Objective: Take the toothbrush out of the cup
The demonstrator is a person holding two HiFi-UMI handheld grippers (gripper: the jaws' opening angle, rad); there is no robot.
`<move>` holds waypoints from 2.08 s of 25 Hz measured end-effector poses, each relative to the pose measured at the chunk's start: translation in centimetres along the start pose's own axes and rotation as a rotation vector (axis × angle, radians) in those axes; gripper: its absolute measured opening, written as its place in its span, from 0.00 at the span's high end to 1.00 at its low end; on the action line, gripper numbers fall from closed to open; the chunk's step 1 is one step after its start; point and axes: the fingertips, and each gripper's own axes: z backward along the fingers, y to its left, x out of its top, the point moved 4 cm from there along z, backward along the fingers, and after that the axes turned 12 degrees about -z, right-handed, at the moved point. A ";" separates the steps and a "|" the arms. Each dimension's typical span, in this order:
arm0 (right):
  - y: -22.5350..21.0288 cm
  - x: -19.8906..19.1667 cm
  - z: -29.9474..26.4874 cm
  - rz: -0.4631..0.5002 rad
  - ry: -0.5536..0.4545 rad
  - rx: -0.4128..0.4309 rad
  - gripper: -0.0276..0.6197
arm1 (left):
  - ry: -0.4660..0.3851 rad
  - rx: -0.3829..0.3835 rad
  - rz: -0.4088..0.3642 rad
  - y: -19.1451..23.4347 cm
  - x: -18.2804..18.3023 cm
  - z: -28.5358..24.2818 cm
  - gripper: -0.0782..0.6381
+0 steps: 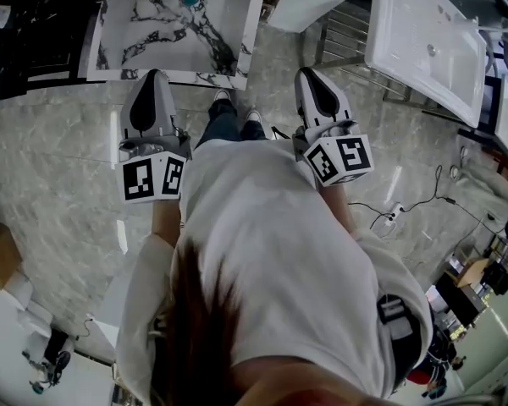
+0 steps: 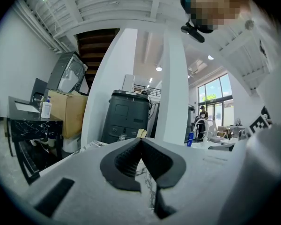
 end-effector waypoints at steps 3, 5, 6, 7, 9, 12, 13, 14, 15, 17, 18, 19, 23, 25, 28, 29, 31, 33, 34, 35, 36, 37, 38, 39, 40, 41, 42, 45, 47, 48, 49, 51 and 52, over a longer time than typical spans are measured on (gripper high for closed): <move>1.1 0.4 -1.7 0.002 -0.010 -0.020 0.91 | 0.001 -0.036 -0.006 1.5 0.2 -1.7 0.88; 1.7 0.7 -2.8 0.002 -0.016 -0.035 0.91 | -0.001 -0.068 -0.011 2.2 0.3 -3.0 0.88; 1.9 0.7 -3.3 0.003 -0.020 -0.043 0.91 | -0.003 -0.084 -0.013 2.5 0.3 -3.6 0.88; 2.1 0.8 -3.9 0.004 -0.024 -0.051 0.91 | -0.008 -0.101 -0.014 2.8 0.3 -4.2 0.88; 2.5 0.7 -4.8 0.009 -0.034 -0.067 0.91 | -0.020 -0.132 -0.014 3.3 0.3 -5.3 0.88; 2.7 0.6 -5.7 0.011 -0.051 -0.093 0.91 | -0.039 -0.172 -0.014 3.8 0.4 -6.6 0.88; 2.7 0.6 -5.9 0.010 -0.058 -0.102 0.91 | -0.044 -0.185 -0.016 3.9 0.5 -7.0 0.88; 2.8 0.7 -6.1 0.009 -0.066 -0.110 0.91 | -0.049 -0.197 -0.017 4.1 0.6 -7.4 0.88; 2.9 0.8 -6.3 0.010 -0.073 -0.118 0.91 | -0.054 -0.208 -0.018 4.2 0.6 -7.7 0.88; 3.0 1.0 -6.6 0.013 -0.085 -0.133 0.91 | -0.059 -0.229 -0.017 4.4 0.8 -8.1 0.88; 3.1 1.1 -6.7 0.016 -0.090 -0.140 0.91 | -0.060 -0.238 -0.016 4.4 0.8 -8.4 0.88; 3.1 1.2 -6.8 0.018 -0.094 -0.146 0.91 | -0.059 -0.246 -0.014 4.5 0.7 -8.6 0.88; 3.3 1.4 -7.2 0.021 -0.102 -0.158 0.91 | -0.057 -0.262 -0.007 4.8 0.6 -9.1 0.88; 3.4 1.5 -7.2 0.024 -0.103 -0.160 0.91 | -0.057 -0.266 -0.004 4.8 0.7 -9.2 0.88; 3.4 1.5 -7.5 0.024 -0.106 -0.162 0.91 | -0.059 -0.267 -0.004 4.9 0.7 -9.3 0.88; 3.5 1.4 -7.6 0.023 -0.106 -0.161 0.91 | -0.059 -0.266 -0.004 5.0 0.7 -9.3 0.88; 3.5 1.3 -7.8 0.022 -0.106 -0.158 0.91 | -0.057 -0.262 -0.004 5.2 0.6 -9.3 0.88; 3.6 1.4 -8.1 0.023 -0.107 -0.153 0.91 | -0.055 -0.259 -0.002 5.3 0.5 -9.4 0.88; 3.5 1.5 -8.2 0.023 -0.108 -0.151 0.91 | -0.055 -0.257 -0.002 5.3 0.6 -9.5 0.88; 3.5 1.6 -8.4 0.023 -0.111 -0.149 0.91 | -0.057 -0.257 -0.001 5.4 0.6 -9.6 0.88; 3.5 1.8 -8.6 0.023 -0.115 -0.147 0.91 | -0.059 -0.256 -0.001 5.4 0.7 -9.7 0.88; 3.5 1.9 -8.8 0.023 -0.121 -0.145 0.91 | -0.062 -0.256 -0.002 5.4 0.8 -9.8 0.88; 3.5 2.1 -9.0 0.021 -0.128 -0.143 0.91 | -0.066 -0.255 -0.002 5.4 0.9 -10.0 0.88; 3.5 2.3 -9.2 0.019 -0.134 -0.140 0.91 | -0.068 -0.255 -0.004 5.4 1.0 -10.1 0.88; 3.4 2.4 -9.4 0.020 -0.137 -0.137 0.91 | -0.070 -0.256 -0.005 5.4 1.0 -10.3 0.88; 3.4 2.6 -9.5 0.021 -0.138 -0.135 0.91 | -0.071 -0.256 -0.006 5.3 1.1 -10.5 0.88; 3.2 2.7 -9.7 0.022 -0.139 -0.133 0.91 | -0.072 -0.255 -0.007 5.3 1.1 -10.6 0.88; 2.7 3.1 -10.1 0.019 -0.145 -0.135 0.91 | -0.075 -0.252 -0.007 5.2 1.3 -11.2 0.88; 2.4 3.5 -10.4 0.019 -0.152 -0.135 0.91 | -0.076 -0.248 -0.006 5.1 1.3 -11.6 0.88; 2.2 3.7 -10.5 0.020 -0.155 -0.135 0.91 | -0.077 -0.247 -0.006 5.0 1.4 -11.8 0.88; 2.0 3.9 -10.6 0.021 -0.158 -0.135 0.91 | -0.077 -0.246 -0.007 5.0 1.4 -12.0 0.88; 1.5 4.3 -10.9 0.020 -0.163 -0.138 0.91 | -0.076 -0.245 -0.006 4.9 1.4 -12.5 0.88; 1.2 4.4 -11.0 0.019 -0.164 -0.140 0.91 | -0.076 -0.244 -0.005 4.8 1.4 -12.8 0.88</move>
